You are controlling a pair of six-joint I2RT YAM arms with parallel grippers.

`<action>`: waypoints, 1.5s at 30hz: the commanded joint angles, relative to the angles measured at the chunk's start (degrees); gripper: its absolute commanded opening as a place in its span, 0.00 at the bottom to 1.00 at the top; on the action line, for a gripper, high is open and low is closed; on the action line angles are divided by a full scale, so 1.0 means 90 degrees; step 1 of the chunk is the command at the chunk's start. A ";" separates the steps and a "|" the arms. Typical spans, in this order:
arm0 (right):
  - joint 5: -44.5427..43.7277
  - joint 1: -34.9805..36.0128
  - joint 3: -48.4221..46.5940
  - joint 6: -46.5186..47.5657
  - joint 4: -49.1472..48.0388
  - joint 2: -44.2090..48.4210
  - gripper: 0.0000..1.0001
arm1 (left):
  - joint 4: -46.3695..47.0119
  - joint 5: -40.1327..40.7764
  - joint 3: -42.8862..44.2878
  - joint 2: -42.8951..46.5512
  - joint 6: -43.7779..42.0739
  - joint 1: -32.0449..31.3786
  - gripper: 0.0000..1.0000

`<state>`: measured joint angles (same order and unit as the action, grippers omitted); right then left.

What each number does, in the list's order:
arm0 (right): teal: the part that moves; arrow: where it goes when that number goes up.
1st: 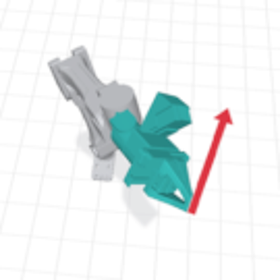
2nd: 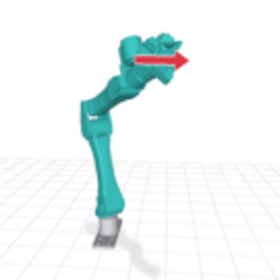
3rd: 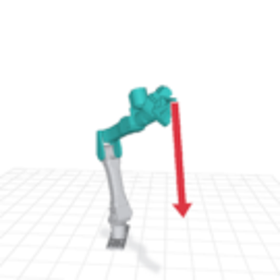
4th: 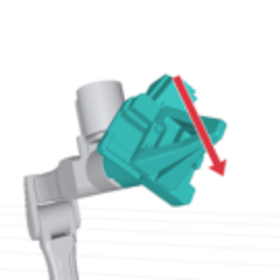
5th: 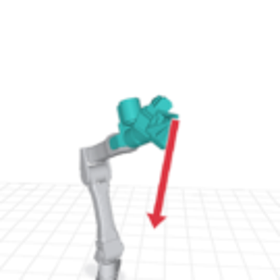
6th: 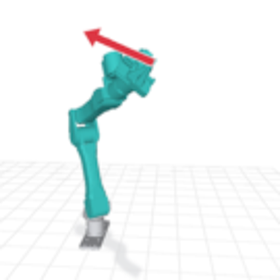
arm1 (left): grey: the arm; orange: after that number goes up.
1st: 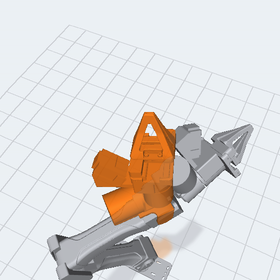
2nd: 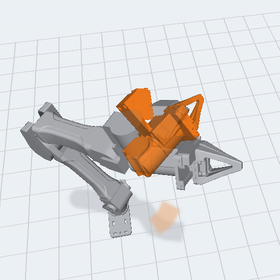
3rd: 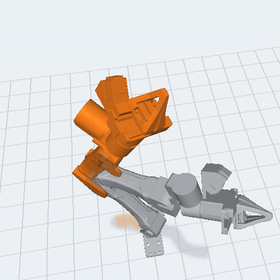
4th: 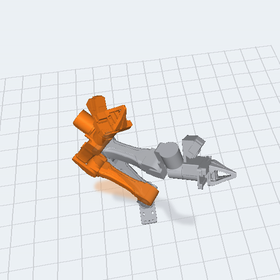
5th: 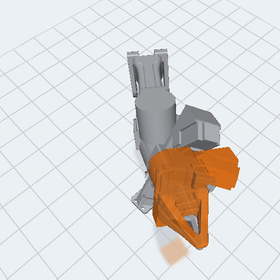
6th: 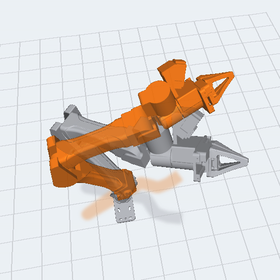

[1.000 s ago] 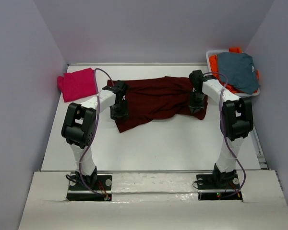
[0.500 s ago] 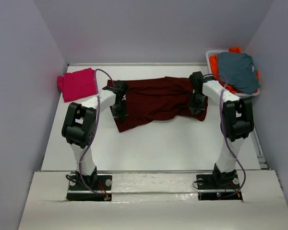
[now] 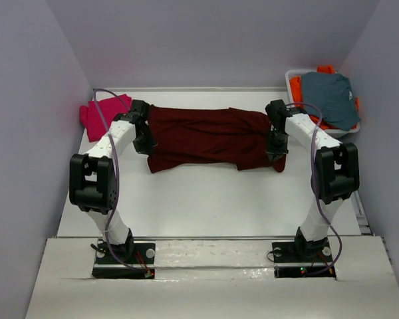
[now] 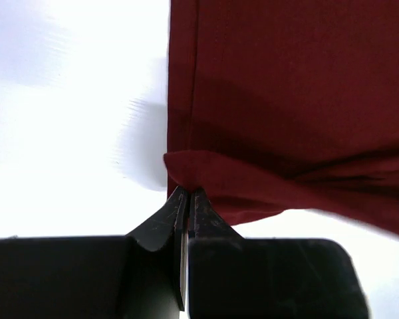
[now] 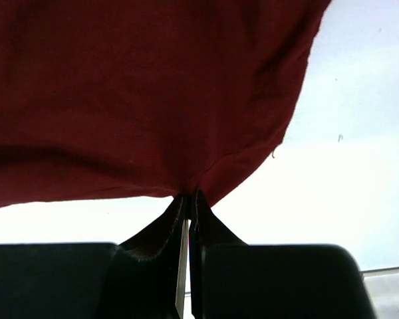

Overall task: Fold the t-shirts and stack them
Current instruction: Flatten the tshirt out

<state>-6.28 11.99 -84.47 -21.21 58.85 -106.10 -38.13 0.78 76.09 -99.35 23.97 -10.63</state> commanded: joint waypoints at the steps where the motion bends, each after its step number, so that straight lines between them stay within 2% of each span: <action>1: -0.0210 -0.0023 0.0186 -0.0075 0.0277 0.0471 0.07 | -0.0246 0.0148 0.0236 0.0355 0.0062 0.0029 0.06; 10: -0.0239 -0.0023 0.0683 -0.0084 0.0765 0.1124 0.07 | -0.0382 0.0177 0.0022 0.0599 -0.0007 0.0029 0.06; 17: 0.0023 -0.0023 0.1054 -0.0465 0.1069 0.1622 0.07 | -0.0666 0.0139 -0.0154 0.0932 0.0052 0.0029 0.06; 23: 0.0639 -0.0023 0.1776 -0.0592 0.1195 0.2130 0.07 | -0.0744 -0.0661 -0.1070 0.1477 0.0130 0.0029 0.06; 28: 0.0972 -0.0023 0.2080 -0.0592 0.1303 0.2463 0.07 | -0.0900 -0.0721 -0.1579 0.1868 0.0081 0.0029 0.06; 37: 0.1109 -0.0023 0.1681 -0.0787 0.1615 0.2951 0.07 | -0.1017 -0.0575 -0.1824 0.2425 0.0228 0.0029 0.06; 45: 0.0670 -0.0023 0.0607 -0.0934 0.1722 0.3020 0.07 | -0.1076 0.0088 -0.1171 0.2289 0.0189 0.0029 0.06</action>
<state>2.57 11.99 -71.88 -28.36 73.08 -81.25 -46.33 -2.76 60.77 -79.24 25.67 -10.48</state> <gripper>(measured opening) 0.074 0.088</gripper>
